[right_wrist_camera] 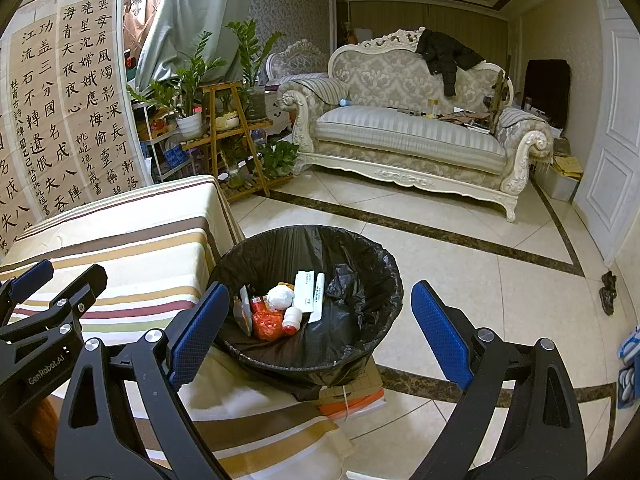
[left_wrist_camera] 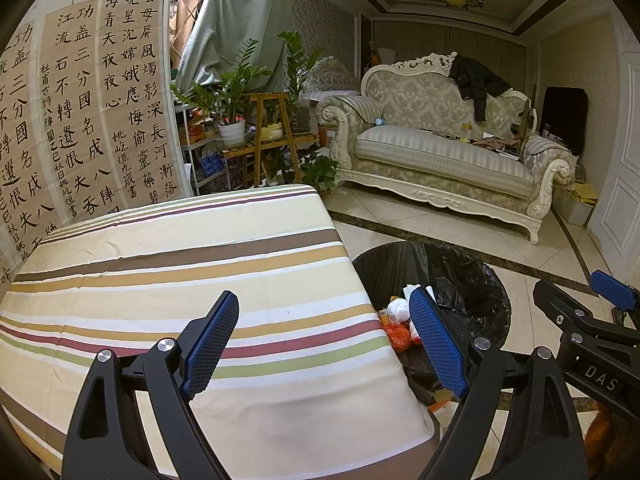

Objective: Collect trash

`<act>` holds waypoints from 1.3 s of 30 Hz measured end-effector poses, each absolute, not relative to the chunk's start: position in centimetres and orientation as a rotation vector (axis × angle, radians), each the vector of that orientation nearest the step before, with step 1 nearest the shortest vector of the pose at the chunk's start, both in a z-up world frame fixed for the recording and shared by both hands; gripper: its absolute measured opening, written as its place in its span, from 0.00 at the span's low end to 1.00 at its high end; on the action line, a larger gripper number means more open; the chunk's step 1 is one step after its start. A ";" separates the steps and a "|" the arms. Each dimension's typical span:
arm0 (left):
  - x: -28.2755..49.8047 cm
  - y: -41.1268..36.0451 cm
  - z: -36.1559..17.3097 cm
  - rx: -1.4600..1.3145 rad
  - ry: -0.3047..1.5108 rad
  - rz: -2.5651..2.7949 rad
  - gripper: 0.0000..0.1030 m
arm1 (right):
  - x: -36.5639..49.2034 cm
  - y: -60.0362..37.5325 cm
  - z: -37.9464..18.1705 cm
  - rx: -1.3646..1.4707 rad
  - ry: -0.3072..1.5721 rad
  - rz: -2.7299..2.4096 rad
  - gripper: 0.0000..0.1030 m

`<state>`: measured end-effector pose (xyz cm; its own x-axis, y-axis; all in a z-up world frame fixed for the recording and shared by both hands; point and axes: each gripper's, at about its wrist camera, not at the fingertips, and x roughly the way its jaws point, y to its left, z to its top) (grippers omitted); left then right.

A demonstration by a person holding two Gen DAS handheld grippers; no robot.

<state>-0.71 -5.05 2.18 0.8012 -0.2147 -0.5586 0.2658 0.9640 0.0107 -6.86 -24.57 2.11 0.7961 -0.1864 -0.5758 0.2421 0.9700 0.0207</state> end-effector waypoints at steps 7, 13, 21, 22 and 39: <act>-0.8 -5.2 2.0 0.092 0.588 -0.257 0.82 | -6.8 -24.6 2.1 0.095 0.609 -0.230 0.88; -0.8 -5.2 2.0 0.091 0.589 -0.257 0.82 | -6.8 -24.6 2.2 0.095 0.608 -0.230 0.88; -1.2 -5.7 1.6 0.100 0.583 -0.254 0.82 | -6.8 -24.6 2.2 0.095 0.609 -0.230 0.88; -1.3 -5.8 1.5 0.101 0.583 -0.254 0.82 | -6.8 -24.6 2.2 0.096 0.609 -0.230 0.88; -1.4 -5.4 1.9 0.087 0.577 -0.255 0.82 | -6.9 -24.4 2.1 0.092 0.607 -0.227 0.88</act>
